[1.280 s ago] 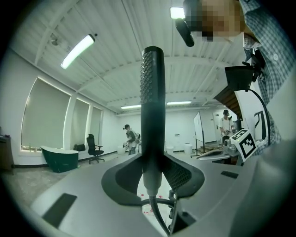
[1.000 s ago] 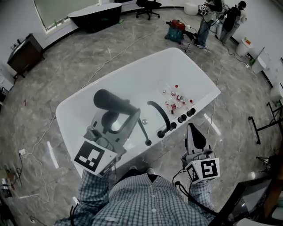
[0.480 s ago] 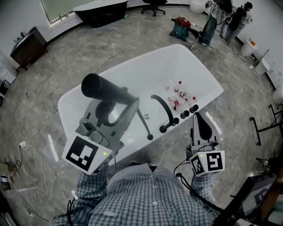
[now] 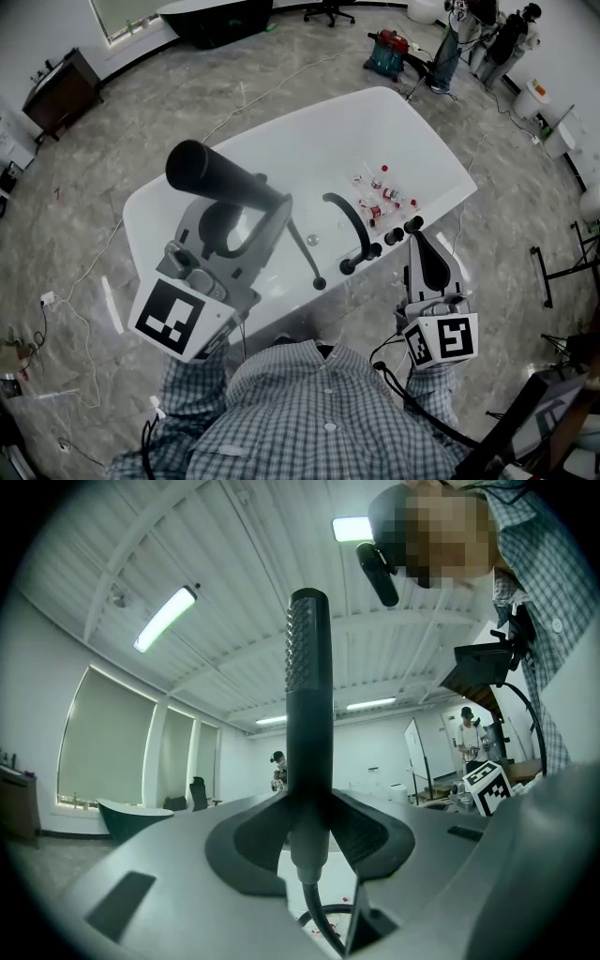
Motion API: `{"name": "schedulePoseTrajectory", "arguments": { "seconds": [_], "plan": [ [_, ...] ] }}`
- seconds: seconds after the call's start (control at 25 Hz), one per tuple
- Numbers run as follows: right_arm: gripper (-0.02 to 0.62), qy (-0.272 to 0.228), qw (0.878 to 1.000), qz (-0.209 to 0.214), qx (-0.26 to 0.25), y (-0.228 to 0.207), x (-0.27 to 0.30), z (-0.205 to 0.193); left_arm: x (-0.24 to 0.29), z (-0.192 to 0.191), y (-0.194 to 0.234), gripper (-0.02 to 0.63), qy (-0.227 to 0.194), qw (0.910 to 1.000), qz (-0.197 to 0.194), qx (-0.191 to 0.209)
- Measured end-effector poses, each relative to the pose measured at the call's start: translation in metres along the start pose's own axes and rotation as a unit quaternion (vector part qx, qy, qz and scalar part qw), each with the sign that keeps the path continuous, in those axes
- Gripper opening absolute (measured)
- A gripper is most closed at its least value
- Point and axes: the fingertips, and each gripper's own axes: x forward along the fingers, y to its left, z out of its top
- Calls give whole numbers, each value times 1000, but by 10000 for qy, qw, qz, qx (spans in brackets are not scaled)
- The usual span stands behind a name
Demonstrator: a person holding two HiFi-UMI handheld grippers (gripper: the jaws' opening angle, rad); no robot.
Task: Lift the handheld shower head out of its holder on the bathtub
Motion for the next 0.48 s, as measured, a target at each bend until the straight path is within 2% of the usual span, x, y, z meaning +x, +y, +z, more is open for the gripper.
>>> {"name": "schedulePoseTrajectory", "arguments": {
  "seconds": [0.48],
  "plan": [
    [18,118,9999,62,-16,4,-2,-9,-1,-8,-2,141,61,10000,-2,-76]
  ]
}}
